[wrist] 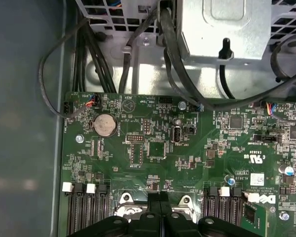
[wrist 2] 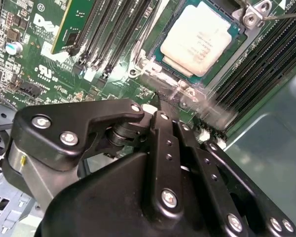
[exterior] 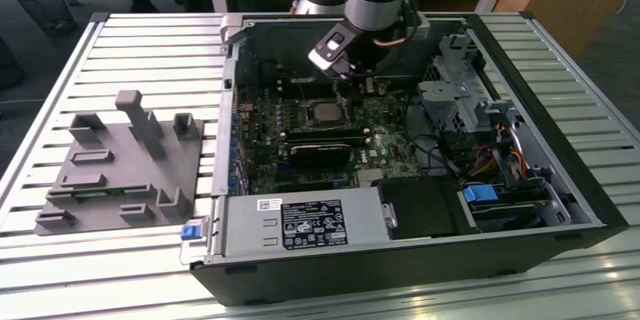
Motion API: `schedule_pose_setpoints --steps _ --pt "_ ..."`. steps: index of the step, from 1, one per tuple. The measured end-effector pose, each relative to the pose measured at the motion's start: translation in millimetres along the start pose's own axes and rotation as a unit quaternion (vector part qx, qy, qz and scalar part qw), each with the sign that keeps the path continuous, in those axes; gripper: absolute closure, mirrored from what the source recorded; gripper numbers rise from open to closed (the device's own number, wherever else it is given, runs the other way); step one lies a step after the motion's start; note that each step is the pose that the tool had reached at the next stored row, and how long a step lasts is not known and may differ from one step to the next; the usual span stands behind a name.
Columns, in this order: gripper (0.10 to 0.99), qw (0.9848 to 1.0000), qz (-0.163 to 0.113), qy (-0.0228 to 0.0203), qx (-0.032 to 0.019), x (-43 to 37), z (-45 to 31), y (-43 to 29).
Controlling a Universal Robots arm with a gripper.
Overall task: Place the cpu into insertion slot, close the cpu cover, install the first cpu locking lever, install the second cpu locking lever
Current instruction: 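Close the cpu cover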
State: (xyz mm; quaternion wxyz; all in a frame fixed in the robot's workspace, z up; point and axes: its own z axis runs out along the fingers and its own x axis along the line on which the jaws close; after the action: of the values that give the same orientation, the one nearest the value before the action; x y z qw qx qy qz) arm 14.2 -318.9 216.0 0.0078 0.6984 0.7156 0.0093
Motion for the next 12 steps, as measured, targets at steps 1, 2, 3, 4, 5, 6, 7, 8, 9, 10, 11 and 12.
schedule_pose_setpoints --steps 1,2,3,4,5,6,7,8,9,10,11,12 --pt "0.98 1.0 0.0 -0.0001 0.0 0.0 0.6 -0.6" --pt "0.98 1.0 0.0 -0.0002 0.0 0.0 1.2 -1.5" --pt "0.98 1.0 0.0 -0.0002 0.0 0.1 1.8 -2.4" --pt "0.98 1.0 0.0 -0.0004 0.0 0.1 2.5 -3.3" --pt "0.98 1.0 0.0 -0.0005 0.0 0.1 3.2 -4.1" --pt "0.98 1.0 0.0 -0.0006 0.0 0.2 4.2 -4.7" --pt "0.98 1.0 0.0 -0.0006 0.0 0.2 5.4 -5.2" --pt "0.98 1.0 0.0 -0.0007 0.0 0.3 6.6 -5.8" --pt "0.98 1.0 0.0 -0.0007 0.0 0.3 7.7 -6.7" --pt "0.98 1.0 0.0 -0.0007 0.0 0.4 8.4 -7.9" --pt "0.98 1.0 0.0 -0.0006 0.0 0.5 8.9 -9.7" --pt "0.98 1.0 0.0 -0.0007 0.0 0.5 9.0 -11.6"
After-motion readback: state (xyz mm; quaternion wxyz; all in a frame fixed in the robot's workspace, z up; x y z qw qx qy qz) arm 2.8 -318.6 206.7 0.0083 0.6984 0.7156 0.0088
